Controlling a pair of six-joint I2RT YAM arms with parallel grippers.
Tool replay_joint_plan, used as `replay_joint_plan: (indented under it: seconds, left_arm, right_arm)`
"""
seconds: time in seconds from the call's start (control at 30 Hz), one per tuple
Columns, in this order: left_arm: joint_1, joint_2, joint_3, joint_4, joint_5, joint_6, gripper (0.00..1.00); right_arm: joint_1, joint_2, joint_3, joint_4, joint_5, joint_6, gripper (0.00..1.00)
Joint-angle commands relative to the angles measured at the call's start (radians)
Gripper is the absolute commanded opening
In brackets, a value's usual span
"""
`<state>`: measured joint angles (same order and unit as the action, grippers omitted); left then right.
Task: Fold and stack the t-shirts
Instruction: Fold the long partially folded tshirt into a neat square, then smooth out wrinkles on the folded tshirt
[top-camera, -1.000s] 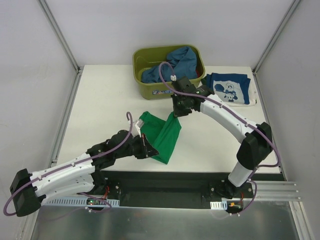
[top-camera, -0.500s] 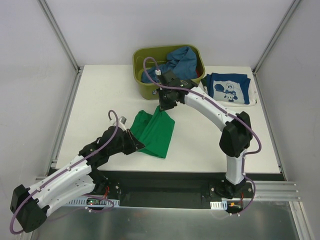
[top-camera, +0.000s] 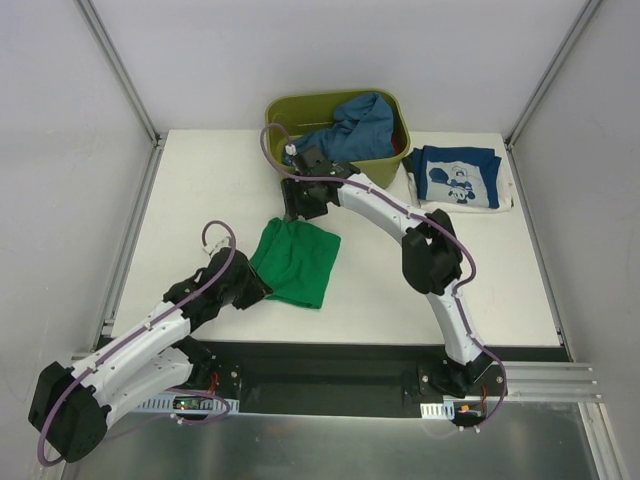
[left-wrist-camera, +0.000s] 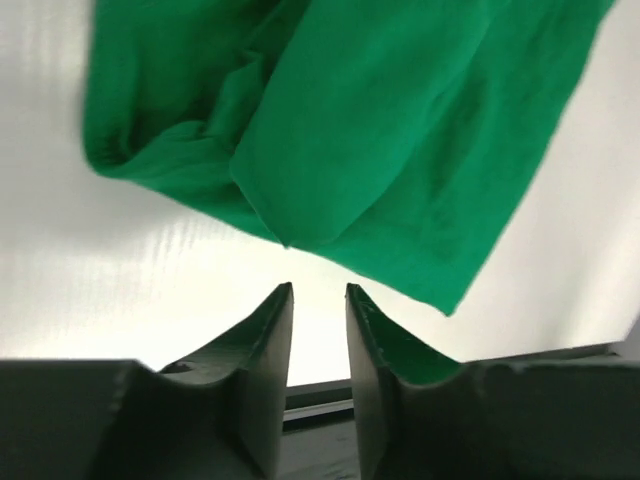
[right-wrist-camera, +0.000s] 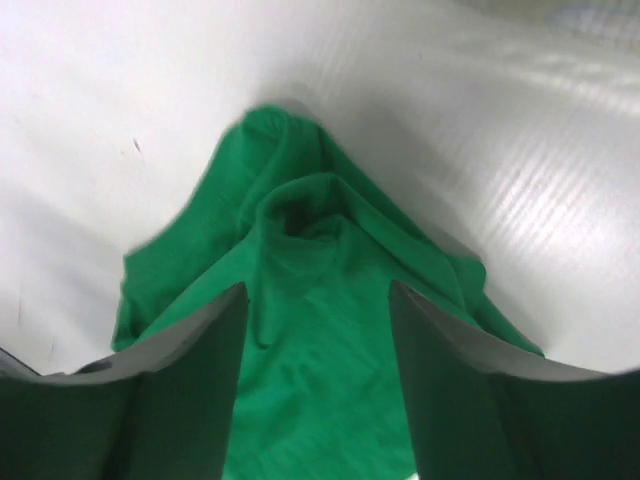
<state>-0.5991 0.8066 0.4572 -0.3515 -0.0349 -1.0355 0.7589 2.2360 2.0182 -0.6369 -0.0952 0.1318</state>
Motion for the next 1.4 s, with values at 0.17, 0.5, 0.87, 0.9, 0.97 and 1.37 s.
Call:
replay_joint_plan:
  seconds: [0.17, 0.5, 0.87, 0.9, 0.97, 1.37]
  left_arm:
    - [0.015, -0.039, 0.054, -0.095, -0.043, 0.008, 0.69]
    - [0.009, 0.029, 0.166, 0.037, 0.208, 0.120, 0.99]
    - [0.031, 0.348, 0.215, 0.166, 0.112, 0.160, 0.99]
    - [0.039, 0.362, 0.216, 0.166, 0.104, 0.167, 0.99]
    - [0.071, 0.385, 0.209, 0.166, 0.109, 0.167, 0.99]
    - [0.143, 0.299, 0.162, 0.161, 0.156, 0.270, 0.99]
  right_arm:
    - [0.017, -0.162, -0.037, 0.081, -0.097, -0.040, 0.97]
    - [0.005, -0.446, -0.475, 0.128, 0.005, 0.012, 0.97]
    - [-0.082, -0.225, -0.397, 0.237, -0.271, 0.075, 0.97]
    - [-0.084, -0.187, -0.368, 0.240, -0.281, 0.077, 0.97]
    - [-0.087, -0.159, -0.360, 0.250, -0.278, 0.077, 0.97]
    - [0.029, -0.465, -0.962, 0.450, -0.131, 0.304, 0.97]
